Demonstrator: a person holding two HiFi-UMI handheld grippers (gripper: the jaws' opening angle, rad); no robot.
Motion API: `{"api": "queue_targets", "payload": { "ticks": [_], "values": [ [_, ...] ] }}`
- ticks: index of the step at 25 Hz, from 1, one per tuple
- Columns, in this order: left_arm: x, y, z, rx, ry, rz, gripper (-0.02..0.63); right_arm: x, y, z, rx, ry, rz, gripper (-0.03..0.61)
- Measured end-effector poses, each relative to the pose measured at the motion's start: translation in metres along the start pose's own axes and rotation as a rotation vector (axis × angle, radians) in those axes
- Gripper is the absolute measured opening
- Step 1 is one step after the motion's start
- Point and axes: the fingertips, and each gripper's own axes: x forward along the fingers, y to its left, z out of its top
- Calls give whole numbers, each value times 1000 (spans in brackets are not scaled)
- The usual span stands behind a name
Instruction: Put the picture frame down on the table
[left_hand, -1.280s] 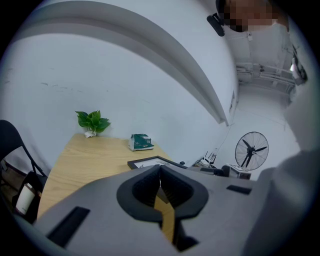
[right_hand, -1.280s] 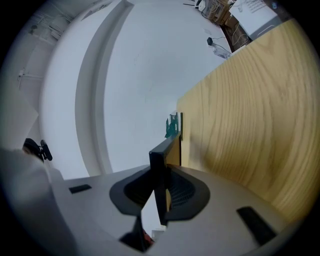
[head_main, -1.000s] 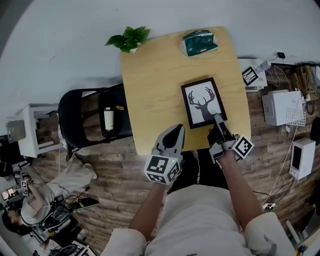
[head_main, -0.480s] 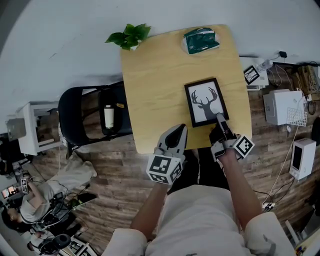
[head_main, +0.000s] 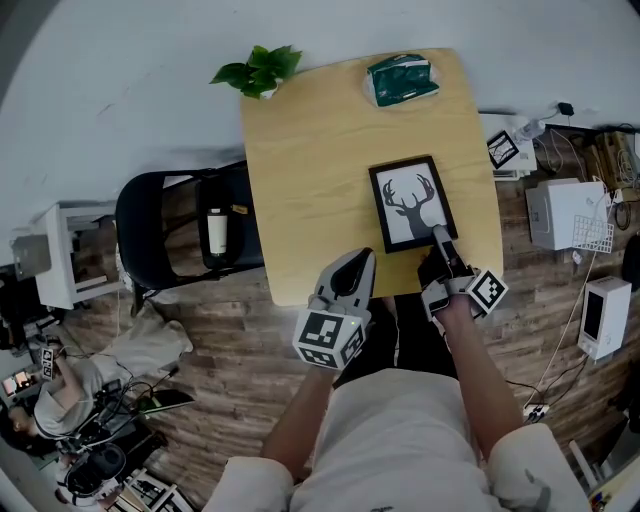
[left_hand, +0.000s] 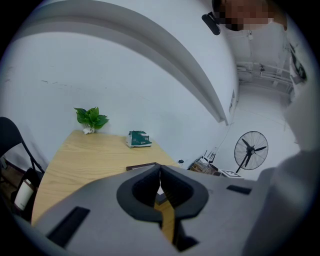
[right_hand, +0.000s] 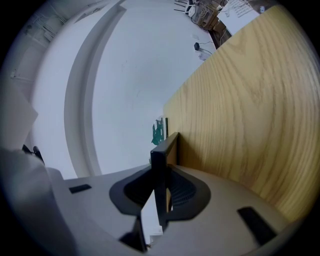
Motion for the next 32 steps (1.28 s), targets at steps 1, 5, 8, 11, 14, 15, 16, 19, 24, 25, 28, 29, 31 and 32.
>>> {"api": "queue_targets", "payload": {
  "ticks": [1,5,8,11,14,15,16,19,24,25,28,29,31,32],
  "values": [
    [0,0,0,0,0,-1,8,0,0,0,1,0,0,63],
    [-2,1,1,2,-5,3,8,0,-1,0,7,0,-3,95],
    [-3,0,0,3,-2,4,8,-2,-4,0,8,0,-17,149],
    [-3,0,-3,1,8,0,8,-2,-8,-1,6,2,-36,181],
    [-3,-1,-4,-2,14,1,8,-2,-16,-1,-4,9,-75,239],
    [-3,-1,-5,-3,15,1,8,-3,-17,-1,-5,10,-83,244],
    [-3,-2,-6,-3,16,1,8,-3,-17,-2,-5,10,-89,254],
    [-5,-2,-9,-4,23,3,8,-3,-20,-4,-9,15,-111,307],
    [-8,-5,-12,2,26,5,8,-3,-26,-4,-15,20,-134,361],
    [-8,-5,-13,0,27,5,8,-4,-28,-5,-14,22,-142,368],
    [-9,-7,-16,-8,29,8,8,-4,-31,-8,-16,35,-165,390],
    [-9,-8,-16,-9,29,7,8,-3,-30,-8,-19,39,-167,400],
    [-9,-9,-17,-12,30,6,8,-2,-29,-9,-25,44,-163,404],
    [-9,-10,-18,-13,30,6,8,-2,-29,-10,-33,49,-164,407]
  ]
}}
